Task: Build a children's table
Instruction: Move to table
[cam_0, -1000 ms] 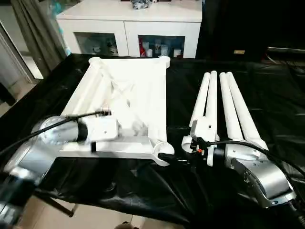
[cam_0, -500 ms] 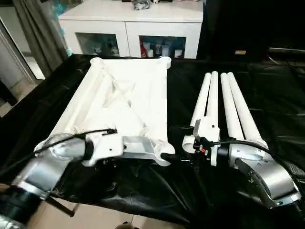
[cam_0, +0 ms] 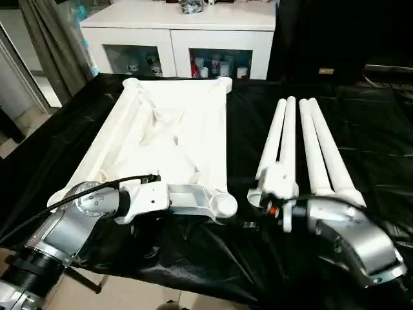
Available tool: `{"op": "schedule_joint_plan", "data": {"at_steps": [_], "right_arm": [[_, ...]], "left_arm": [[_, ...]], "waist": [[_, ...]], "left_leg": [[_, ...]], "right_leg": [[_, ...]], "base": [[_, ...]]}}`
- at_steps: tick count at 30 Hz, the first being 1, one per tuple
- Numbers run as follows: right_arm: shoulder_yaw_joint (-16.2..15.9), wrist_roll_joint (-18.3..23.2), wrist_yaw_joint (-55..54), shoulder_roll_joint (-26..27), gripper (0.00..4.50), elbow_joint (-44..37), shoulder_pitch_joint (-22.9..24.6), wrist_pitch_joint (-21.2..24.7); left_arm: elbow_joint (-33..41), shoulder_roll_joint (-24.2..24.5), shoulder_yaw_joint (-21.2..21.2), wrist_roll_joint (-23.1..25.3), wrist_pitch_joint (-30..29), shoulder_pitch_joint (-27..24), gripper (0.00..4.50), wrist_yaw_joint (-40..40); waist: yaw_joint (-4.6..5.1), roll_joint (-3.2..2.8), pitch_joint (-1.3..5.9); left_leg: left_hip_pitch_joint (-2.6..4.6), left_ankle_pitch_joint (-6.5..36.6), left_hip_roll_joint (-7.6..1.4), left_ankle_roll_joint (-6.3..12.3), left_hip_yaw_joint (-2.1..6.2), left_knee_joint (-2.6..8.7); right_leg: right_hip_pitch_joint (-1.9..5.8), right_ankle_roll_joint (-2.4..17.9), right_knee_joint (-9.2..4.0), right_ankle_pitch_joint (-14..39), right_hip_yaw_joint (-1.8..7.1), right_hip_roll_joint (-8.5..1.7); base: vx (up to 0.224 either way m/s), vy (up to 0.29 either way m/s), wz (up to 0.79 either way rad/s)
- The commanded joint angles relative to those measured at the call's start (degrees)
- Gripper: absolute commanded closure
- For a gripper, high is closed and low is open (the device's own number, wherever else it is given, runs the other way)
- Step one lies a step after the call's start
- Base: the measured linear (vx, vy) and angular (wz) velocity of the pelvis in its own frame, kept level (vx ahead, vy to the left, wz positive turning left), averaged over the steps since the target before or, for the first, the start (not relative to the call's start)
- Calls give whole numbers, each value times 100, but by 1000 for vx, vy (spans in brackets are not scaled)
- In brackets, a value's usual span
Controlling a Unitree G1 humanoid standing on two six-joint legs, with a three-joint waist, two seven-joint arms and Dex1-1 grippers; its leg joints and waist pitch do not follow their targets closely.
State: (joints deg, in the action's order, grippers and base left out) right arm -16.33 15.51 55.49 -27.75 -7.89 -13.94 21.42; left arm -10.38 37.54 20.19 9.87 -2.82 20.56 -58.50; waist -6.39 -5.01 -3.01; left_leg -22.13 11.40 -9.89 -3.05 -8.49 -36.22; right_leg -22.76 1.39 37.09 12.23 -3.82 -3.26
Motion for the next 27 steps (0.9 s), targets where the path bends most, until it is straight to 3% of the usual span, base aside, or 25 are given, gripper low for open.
{"op": "schedule_joint_plan", "data": {"at_steps": [1,15,18,19,23,27], "right_arm": [[-88,55,116,-66,7,-123,-89,107],[-172,-1,191,-28,7,-80,-201,162],[-182,-1,155,-21,7,-98,-176,159],[-186,-4,144,-14,7,-103,-171,160],[-162,-9,72,42,7,-101,-144,151],[-164,-13,24,93,7,-95,-118,140]], "left_arm": [[-151,52,21,96,-27,86,399,73],[-526,60,196,410,338,191,435,179],[-353,91,261,661,540,113,436,401],[-304,105,273,738,584,94,437,478],[130,117,354,1298,646,-72,438,1033],[634,-8,427,1558,555,-279,438,1193]], "waist": [[-4,52,364],[52,49,362],[48,32,368],[42,-14,369],[60,-23,364],[57,-26,365]], "left_leg": [[51,1187,-301,164,113,493],[47,1190,-298,152,113,501],[45,1185,-302,157,115,496],[53,1225,-308,143,124,498],[43,1352,-313,110,136,516],[43,1363,-310,112,138,514]], "right_leg": [[259,947,-535,1342,337,-512],[245,862,-552,1540,339,-514],[246,860,-555,1491,343,-515],[238,866,-549,1489,341,-515],[249,855,-554,1514,334,-508],[243,847,-566,1535,337,-506]], "base": [[0,0,0],[0,0,0],[0,0,0],[0,0,0],[0,0,0],[0,0,0]]}}
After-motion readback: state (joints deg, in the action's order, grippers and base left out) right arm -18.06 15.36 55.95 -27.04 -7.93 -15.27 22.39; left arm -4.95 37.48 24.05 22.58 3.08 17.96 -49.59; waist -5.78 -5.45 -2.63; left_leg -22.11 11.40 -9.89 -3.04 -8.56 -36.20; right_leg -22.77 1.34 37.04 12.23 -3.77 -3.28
